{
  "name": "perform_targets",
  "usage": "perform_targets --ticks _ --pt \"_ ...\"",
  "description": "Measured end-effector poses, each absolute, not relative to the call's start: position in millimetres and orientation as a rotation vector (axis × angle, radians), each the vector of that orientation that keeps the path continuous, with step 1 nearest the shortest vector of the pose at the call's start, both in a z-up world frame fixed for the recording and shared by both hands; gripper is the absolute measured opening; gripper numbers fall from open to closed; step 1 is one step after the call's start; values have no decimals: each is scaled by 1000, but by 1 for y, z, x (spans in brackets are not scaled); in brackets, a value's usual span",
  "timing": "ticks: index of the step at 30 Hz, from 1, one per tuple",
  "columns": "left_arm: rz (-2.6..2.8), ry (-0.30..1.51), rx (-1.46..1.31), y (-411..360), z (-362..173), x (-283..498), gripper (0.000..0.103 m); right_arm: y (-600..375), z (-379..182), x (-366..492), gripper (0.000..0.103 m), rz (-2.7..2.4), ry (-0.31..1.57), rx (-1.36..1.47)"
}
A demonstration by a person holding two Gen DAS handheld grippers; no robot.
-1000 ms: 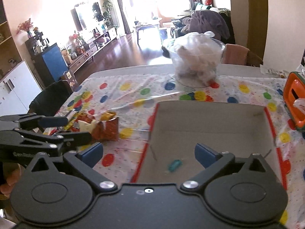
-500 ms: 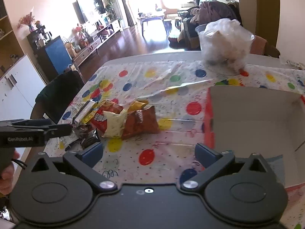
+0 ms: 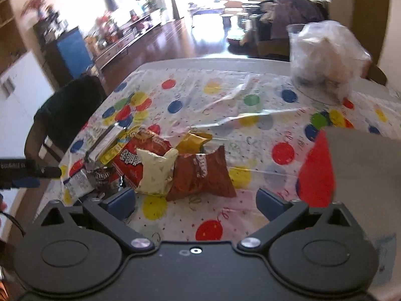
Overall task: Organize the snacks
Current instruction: 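Move both tools back to the snack pile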
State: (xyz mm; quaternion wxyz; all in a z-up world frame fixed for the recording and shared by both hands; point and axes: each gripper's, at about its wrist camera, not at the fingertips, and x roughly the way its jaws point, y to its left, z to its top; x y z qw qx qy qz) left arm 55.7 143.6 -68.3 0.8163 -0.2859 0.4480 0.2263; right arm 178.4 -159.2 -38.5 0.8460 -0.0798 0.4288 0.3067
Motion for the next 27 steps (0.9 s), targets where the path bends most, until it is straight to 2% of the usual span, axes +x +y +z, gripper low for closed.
perform_targets --ticks 6,16,18,21,27 --pt "573 995 -770 168 -91 69 88 -131 -50 190 102 796 871 -377" --pt "686 1034 -902 180 -118 89 86 -87 -71 192 95 1081 710 -909" --pt "711 1042 -910 181 -122 92 80 -78 -83 186 90 1118 645 -1061" --pt "742 1049 -904 182 -127 97 79 -69 -97 184 81 1145 590 -1202" --pt "771 1063 -866 176 -132 105 74 -61 -111 188 74 1187 588 -1257"
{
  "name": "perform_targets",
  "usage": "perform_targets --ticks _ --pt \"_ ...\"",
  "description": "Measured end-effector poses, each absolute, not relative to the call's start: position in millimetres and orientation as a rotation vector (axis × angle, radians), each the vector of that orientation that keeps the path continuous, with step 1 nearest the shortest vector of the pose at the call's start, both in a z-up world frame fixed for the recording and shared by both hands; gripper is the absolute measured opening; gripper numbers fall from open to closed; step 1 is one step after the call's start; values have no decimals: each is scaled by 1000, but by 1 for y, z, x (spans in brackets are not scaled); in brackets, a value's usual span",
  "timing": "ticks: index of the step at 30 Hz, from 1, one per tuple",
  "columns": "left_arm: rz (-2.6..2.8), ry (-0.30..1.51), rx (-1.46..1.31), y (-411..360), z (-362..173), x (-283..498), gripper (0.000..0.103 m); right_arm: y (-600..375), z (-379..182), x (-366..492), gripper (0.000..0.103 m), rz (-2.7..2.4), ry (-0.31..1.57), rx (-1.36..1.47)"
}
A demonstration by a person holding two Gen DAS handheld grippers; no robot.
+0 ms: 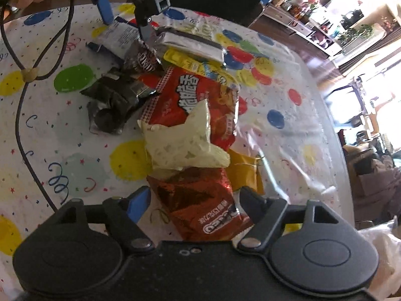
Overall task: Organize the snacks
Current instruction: 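Move both tools back to the snack pile, then grasp the white wrapper with the left tool while the right tool grasps the red chip bag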
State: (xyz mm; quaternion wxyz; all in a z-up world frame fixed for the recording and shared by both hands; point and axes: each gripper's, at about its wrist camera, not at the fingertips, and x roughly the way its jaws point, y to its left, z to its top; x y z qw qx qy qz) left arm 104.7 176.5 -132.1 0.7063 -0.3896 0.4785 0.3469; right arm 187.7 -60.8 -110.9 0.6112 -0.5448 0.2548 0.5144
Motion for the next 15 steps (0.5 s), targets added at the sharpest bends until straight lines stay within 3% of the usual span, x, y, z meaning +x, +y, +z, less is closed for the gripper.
perform_targets --ticks 4,7,15 --pt "788 1065 -822 171 -132 108 73 -63 -118 192 70 1183 604 -1250" --pt "800 1071 -775 167 -131 109 64 -66 -121 193 65 1164 611 -1223" --pt "748 1046 -746 167 -130 99 55 -76 -117 193 50 1035 661 -1070"
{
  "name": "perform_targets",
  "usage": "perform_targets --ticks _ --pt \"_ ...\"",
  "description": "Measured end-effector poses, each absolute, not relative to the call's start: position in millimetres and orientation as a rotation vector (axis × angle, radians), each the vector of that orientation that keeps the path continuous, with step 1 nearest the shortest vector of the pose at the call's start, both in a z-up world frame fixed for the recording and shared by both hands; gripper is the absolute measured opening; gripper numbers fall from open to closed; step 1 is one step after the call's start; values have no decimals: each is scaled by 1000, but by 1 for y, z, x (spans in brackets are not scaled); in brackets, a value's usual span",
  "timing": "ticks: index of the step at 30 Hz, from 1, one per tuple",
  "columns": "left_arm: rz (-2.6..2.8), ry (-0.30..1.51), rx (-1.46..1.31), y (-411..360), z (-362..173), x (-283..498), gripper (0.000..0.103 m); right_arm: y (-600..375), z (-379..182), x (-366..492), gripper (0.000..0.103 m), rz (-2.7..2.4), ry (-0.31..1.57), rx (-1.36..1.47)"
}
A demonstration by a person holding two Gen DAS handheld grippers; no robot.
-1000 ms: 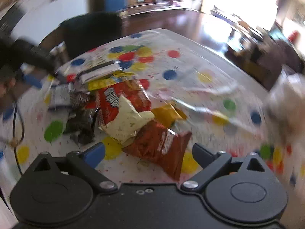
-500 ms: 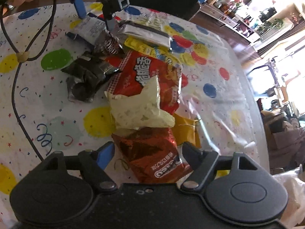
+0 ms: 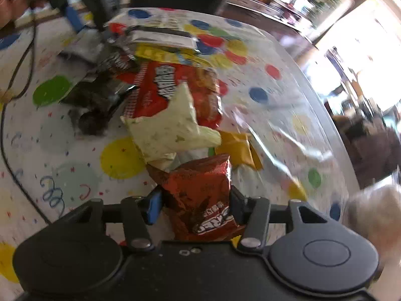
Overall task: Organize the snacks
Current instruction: 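Grasp the white wrapper with the left tool while the right tool grasps the red chip bag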
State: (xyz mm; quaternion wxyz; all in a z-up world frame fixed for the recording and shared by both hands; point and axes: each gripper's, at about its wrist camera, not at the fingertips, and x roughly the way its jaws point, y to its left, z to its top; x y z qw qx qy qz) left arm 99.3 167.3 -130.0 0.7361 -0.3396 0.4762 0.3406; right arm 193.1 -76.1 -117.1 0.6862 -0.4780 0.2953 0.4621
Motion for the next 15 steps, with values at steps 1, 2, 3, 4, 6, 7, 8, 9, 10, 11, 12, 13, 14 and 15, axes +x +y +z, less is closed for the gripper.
perform_targets --ticks 1,2,3,4,6,7,8,9,10,11,12,13,14,15 --pt "736 1042 -743 168 -130 97 54 -78 -116 194 49 1012 676 -1043" --pt "722 1040 -741 168 -130 96 54 -79 -115 195 47 984 696 -1006" --pt "710 1039 -738 168 -130 94 54 -81 -113 197 46 962 718 -972" --pt "698 1038 -737 169 -129 92 53 -83 -112 198 45 940 738 -938" --pt "676 1031 -736 170 -130 89 53 -88 -110 202 44 886 788 -845" --pt "669 1030 -737 170 -130 87 53 -90 -109 203 44 863 805 -807" --pt "660 1029 -739 171 -130 86 53 -94 -107 205 43 835 828 -753" --pt "648 1025 -743 172 -130 83 53 -98 -106 207 43 813 848 -707" --pt "636 1023 -748 173 -130 81 53 -102 -105 207 43 794 867 -661" --pt "620 1021 -754 174 -130 79 53 -107 -103 207 43 775 891 -609" --pt "607 1019 -757 174 -130 77 53 -112 -102 208 43 760 912 -562" --pt "594 1018 -757 175 -130 74 53 -117 -101 206 43 744 932 -516" --pt "586 1020 -756 175 -130 71 53 -122 -100 204 43 728 946 -479" --pt "573 1020 -752 175 -130 69 53 -127 -98 201 43 715 954 -447"
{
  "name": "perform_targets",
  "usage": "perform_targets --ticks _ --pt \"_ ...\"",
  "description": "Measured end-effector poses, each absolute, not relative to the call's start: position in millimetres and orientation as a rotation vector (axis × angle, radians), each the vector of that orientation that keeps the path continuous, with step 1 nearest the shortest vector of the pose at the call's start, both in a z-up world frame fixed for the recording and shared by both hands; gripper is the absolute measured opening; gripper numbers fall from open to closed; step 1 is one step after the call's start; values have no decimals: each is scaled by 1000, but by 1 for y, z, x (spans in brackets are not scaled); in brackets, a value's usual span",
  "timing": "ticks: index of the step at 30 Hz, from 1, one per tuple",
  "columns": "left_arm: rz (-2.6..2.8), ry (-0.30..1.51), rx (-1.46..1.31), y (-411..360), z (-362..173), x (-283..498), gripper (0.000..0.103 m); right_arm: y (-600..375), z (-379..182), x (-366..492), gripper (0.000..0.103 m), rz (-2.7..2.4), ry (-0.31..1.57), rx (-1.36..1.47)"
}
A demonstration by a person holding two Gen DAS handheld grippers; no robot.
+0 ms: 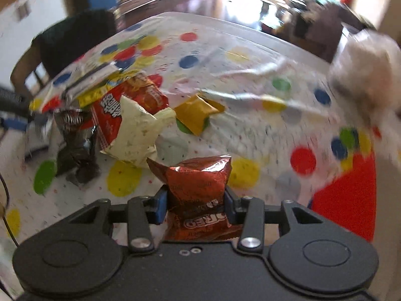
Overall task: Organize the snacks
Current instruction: 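Grasp the white wrapper with the left tool while the right tool grasps the red chip bag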
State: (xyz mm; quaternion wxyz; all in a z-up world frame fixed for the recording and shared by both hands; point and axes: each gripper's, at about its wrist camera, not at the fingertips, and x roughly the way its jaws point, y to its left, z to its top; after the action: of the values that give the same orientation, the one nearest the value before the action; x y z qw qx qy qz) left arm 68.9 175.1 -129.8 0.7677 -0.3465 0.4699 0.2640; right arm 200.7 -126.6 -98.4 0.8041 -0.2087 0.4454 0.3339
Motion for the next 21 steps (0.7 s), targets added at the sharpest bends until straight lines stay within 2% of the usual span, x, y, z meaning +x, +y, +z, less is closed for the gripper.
perform_targets --ticks 12,13,14,21 --pt "418 974 -657 149 -95 41 51 -179 -59 162 43 604 939 -188" --pt "404 971 -651 146 -91 41 35 -183 -55 161 43 597 935 -173" --pt "389 971 -642 143 -87 42 26 -188 -50 159 43 591 926 -152" --pt "343 989 -599 125 -79 54 26 -218 -27 150 43 556 867 -111"
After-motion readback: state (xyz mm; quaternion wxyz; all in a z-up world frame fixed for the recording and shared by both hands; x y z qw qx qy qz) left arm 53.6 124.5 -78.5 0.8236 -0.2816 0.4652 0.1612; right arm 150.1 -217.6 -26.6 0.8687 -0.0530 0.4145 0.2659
